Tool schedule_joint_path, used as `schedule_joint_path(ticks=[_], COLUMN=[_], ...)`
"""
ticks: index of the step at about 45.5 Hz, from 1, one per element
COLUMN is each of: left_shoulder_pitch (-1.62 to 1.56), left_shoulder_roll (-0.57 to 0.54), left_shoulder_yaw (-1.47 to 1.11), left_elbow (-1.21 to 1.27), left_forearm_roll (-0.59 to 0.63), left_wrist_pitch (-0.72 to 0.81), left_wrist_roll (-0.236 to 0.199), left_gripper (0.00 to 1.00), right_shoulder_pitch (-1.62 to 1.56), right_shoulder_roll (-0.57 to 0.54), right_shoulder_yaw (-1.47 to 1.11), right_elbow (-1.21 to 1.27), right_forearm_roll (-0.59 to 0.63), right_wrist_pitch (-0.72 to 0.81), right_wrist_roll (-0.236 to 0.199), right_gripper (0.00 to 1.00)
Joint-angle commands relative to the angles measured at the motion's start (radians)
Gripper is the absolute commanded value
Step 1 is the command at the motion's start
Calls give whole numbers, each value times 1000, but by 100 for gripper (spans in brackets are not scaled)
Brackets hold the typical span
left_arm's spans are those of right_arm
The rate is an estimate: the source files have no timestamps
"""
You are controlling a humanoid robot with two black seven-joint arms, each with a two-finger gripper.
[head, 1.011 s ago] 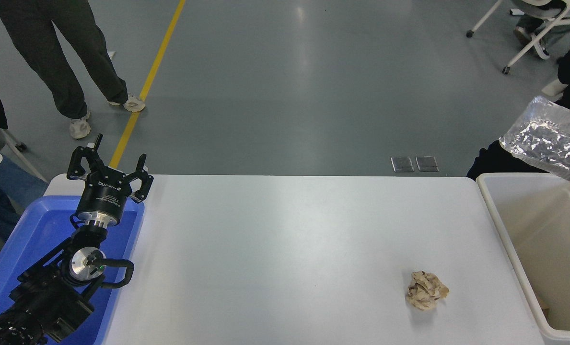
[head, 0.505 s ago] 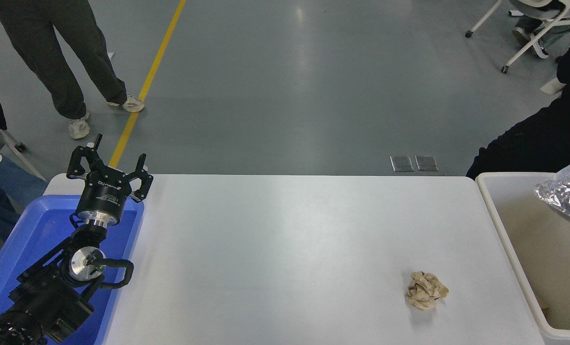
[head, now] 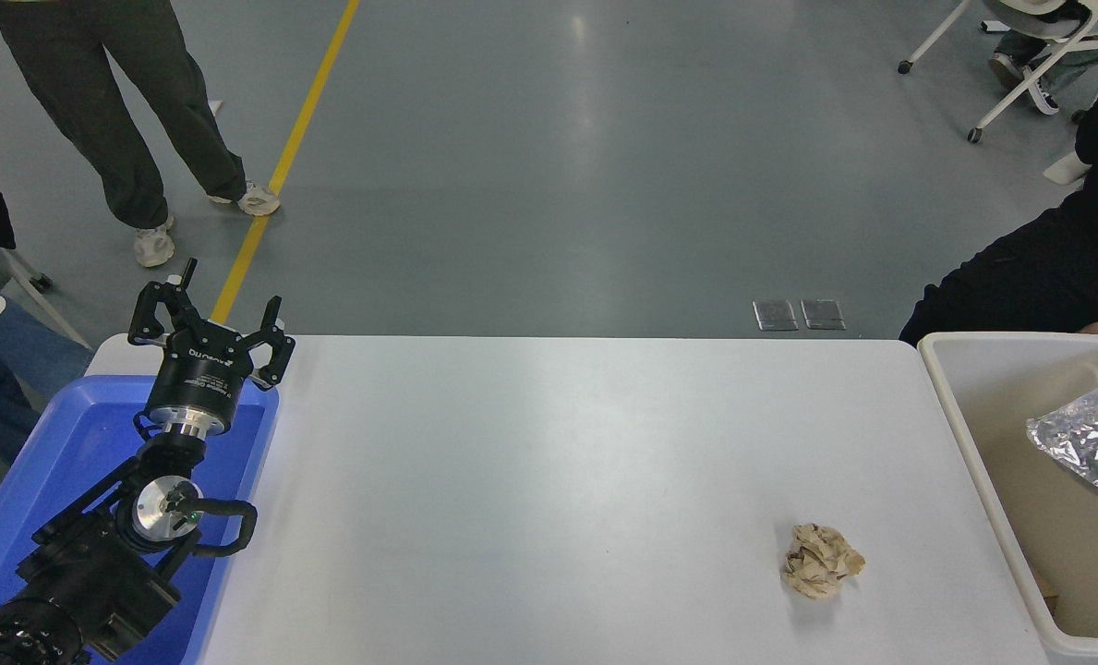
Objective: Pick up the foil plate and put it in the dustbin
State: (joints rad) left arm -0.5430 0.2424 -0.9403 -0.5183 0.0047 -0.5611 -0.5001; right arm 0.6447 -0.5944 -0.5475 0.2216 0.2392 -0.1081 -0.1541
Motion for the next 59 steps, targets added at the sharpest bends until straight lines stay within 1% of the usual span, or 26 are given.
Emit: schedule_joint_path(ticks=[1, 12, 17, 23, 28, 35, 40, 42, 43, 51, 59], left_shoulder_pitch=[0, 0, 0, -2, 0, -2, -2, -2, -2, -2, -2], left_shoulder_roll=[0, 0, 0, 0, 0, 0, 0, 0, 0, 0, 0], left_shoulder_yaw=[0, 0, 0, 0, 0, 0, 2, 0, 0, 2, 2], left_elbow=[0, 0, 0, 0, 0, 0, 0, 0, 0, 0, 0], left_forearm_roll=[0, 0, 0, 0, 0, 0, 0, 0, 0, 0, 0], left_wrist_pitch=[0, 0, 0, 0, 0, 0, 0, 0, 0, 1, 1], left_wrist_roll=[0, 0, 0, 0, 0, 0, 0, 0, 0, 0, 0], left_gripper=[98, 98, 98, 98, 98, 98, 98, 98, 98, 98, 98], right_shoulder_pitch=[-2, 67, 199, 418, 601, 775, 880, 926, 970, 1130, 1319], right_shoulder_roll=[4, -19, -62, -61, -38, 59, 97, 113, 123, 123, 119], right_shoulder_yaw=[0, -15, -20, -120, -230, -310, -382, -410, -431, -463, -600], right_elbow=[18, 41, 45, 125, 235, 378, 469, 516, 565, 738, 935], right_forearm_roll=[-1, -5, -14, -21, -21, -23, -34, -35, -37, -51, -77], right_wrist_pitch=[13, 24, 25, 27, 27, 28, 36, 63, 106, 303, 471], right_wrist_roll=[-1, 1, 10, 11, 11, 11, 10, 10, 10, 10, 10], right_gripper=[100, 100, 100, 100, 100, 100, 100, 100, 100, 100, 100])
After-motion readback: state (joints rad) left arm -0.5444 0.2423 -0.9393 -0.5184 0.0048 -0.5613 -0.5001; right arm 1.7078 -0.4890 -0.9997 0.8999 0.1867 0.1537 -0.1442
